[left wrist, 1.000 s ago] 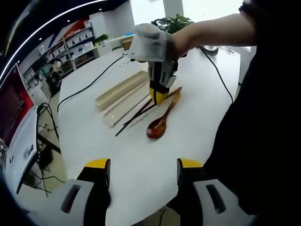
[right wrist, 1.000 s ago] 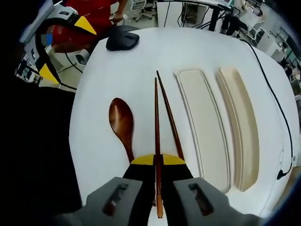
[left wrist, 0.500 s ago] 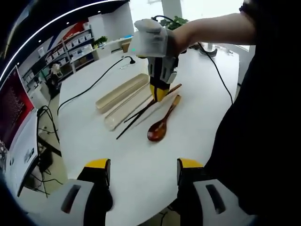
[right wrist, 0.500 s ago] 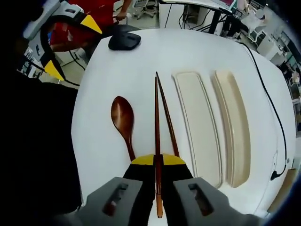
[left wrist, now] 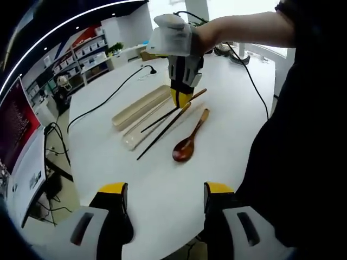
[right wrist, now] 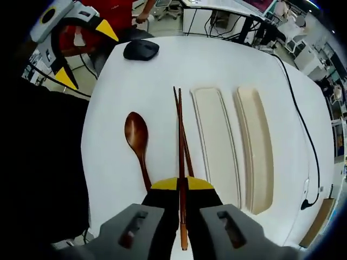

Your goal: Arrange the utensils inside the cutlery case until each visible utensil rests in its matching compartment.

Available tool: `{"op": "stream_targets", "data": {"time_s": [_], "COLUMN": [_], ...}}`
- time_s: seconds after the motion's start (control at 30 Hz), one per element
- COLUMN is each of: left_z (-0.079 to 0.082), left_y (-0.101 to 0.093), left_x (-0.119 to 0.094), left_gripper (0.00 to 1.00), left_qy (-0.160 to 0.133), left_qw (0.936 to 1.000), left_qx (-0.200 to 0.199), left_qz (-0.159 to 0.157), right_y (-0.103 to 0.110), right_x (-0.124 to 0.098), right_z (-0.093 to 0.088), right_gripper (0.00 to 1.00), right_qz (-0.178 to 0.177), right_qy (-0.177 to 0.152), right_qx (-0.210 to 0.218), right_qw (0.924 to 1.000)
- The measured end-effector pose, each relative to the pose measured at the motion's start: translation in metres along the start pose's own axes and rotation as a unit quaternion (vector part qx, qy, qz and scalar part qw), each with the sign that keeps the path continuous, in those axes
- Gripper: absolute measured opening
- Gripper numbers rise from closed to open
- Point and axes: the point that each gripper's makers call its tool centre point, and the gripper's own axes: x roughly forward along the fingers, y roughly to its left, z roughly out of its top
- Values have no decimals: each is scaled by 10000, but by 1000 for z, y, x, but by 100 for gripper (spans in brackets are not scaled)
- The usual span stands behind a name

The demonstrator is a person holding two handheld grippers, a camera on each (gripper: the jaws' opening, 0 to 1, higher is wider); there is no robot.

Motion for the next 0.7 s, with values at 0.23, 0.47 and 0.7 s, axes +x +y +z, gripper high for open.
{"op": "stream_targets", "data": {"time_s": [0.23,0.47,0.7], "left_z": [2,-3,-7], "left_y": [-2,1,1], "left_x": [-4,-9,-10], "left_gripper": [58,58,58], "left_qy": [-21,22,67], "left_qw": [9999,10000,9999], "left_qx": [100,87,72], "left_qz": [-21,39,55], "right_y": [-10,-24,-41], "right_x": [-5,-14,-21], "right_z": [0,4,9], "right_gripper": [0,0,0], "right_qz": [-128,-267,-422], "right_qy": [40,54,50], "right_qx": [-92,-171,-247], "right_qw": [9999,9995,9988]}}
